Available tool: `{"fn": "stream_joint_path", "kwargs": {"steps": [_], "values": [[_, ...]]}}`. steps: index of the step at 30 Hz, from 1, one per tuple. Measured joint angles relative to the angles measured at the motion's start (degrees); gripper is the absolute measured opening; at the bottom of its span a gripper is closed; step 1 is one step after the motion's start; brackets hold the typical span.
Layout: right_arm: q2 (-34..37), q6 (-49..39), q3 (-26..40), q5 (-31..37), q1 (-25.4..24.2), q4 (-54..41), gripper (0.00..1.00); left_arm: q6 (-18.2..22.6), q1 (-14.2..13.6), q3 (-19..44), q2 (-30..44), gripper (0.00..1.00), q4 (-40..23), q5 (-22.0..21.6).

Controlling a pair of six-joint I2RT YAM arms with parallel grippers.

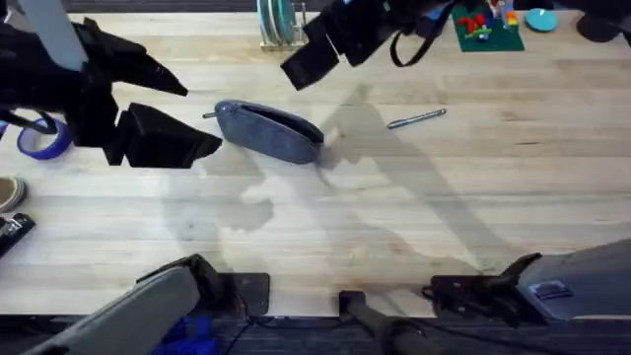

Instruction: Unzip the bag, pick up the pens from the table one at a time and place them inside, then zip the bag closed.

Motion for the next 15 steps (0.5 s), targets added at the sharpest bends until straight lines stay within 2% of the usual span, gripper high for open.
{"fn": "stream_joint_path", "kwargs": {"steps": [10,12,15], "values": [[0.01,-5.99,0.00,0.00,0.00,-8.65,0.977,-5.47,0.00,-0.01,-1.82,0.995,0.00,0.00],[0.01,-6.65,0.00,0.00,0.00,-9.67,0.902,-6.01,0.01,-0.01,-1.82,0.995,0.00,0.00],[0.01,-7.55,0.00,-0.02,0.00,-10.19,0.656,-6.34,0.00,-0.01,-1.82,0.995,0.02,0.00]]}}
